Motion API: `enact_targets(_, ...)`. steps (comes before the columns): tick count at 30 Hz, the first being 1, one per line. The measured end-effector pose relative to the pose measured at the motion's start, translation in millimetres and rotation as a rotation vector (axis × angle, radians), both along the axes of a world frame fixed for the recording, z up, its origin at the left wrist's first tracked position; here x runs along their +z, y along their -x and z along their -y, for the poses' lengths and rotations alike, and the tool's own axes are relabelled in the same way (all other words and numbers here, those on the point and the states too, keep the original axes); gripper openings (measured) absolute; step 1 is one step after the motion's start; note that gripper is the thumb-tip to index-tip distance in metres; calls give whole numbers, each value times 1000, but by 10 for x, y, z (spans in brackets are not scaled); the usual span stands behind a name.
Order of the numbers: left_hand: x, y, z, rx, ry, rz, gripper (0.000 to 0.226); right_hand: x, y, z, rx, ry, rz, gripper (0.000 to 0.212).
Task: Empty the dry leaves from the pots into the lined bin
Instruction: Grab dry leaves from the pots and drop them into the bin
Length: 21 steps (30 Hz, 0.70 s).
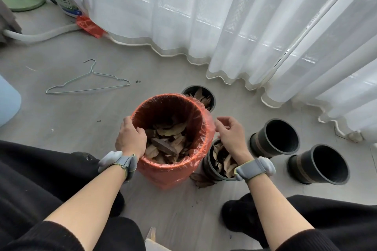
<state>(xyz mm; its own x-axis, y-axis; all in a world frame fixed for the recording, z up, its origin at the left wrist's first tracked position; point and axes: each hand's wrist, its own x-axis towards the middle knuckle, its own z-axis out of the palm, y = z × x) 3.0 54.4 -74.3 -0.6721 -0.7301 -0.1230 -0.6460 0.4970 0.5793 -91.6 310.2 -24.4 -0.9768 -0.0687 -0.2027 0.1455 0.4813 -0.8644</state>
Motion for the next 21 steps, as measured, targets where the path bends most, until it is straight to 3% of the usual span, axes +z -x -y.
enact_targets(4,-11,28,-8,27,0,3,34,-331,-10,-396,-112,-265,173,32)
enact_targets(8,-26,45,-7,28,8,10,33,-560,-162,-364,91,-438,325,60)
enact_targets(11,-26,48,-9,24,13,15,35,-684,-248,-267,114,-611,337,68)
enact_targets(16,8,45,-35,15,3,7,36,-835,-218,-264,80,-720,312,63)
enact_targets(21,21,31,-10,21,-1,5,34,-924,-164,-262,29,-755,223,37)
